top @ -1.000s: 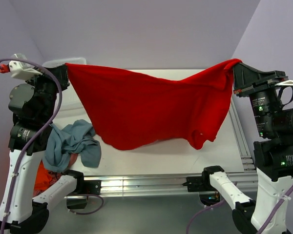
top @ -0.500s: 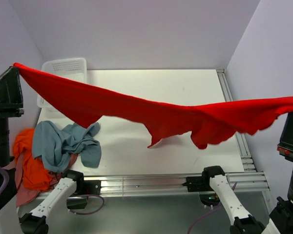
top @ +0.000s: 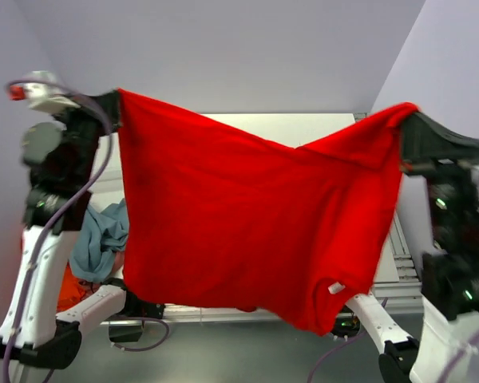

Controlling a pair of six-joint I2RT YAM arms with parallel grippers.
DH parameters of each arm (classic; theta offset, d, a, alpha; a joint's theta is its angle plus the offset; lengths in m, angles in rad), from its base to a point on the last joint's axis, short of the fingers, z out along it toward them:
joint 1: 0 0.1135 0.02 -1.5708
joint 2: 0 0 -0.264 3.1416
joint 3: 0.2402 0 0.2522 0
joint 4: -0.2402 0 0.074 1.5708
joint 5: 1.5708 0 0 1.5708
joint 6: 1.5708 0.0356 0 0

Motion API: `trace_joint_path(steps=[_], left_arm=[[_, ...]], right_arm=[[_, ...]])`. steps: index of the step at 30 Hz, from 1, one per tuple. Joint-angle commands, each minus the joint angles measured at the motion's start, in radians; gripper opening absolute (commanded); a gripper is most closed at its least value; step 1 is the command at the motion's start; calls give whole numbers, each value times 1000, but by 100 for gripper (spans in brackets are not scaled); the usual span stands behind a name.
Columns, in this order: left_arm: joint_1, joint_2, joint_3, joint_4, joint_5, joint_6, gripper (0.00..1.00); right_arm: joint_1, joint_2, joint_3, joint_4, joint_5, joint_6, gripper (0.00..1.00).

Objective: Roll the t-shirts
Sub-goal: Flatten the tshirt

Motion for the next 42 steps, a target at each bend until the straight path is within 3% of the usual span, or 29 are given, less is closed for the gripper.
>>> trace_joint_path(steps=[1,11,19,23,29,38,40,42], left_arm=[[0,-5,-92,115,-52,-20,0],[4,79,-379,392,-80,-42,0],[4,326,-470,589,-84,-91,0],[4,486,-426,640,-104,-85,0],[14,706,-263,654,-102,-80,0],[57,1082,156,580,-62,-79,0],[66,1139,266,548,-51,-82,0],[79,1217,338,499,-29,-77,0]], right_arm=[[-1,5,-159,96,41,25,0],[-2,29,-442,259,148,47,0],[-4,109,-673,421,244,68,0],[-12,209,-709,498,253,78,0],[-41,468,-626,576,236,101,0],[-133,957,-271,600,137,173,1],[-140,1043,-104,539,87,154,19],[-139,1155,57,479,87,156,58]])
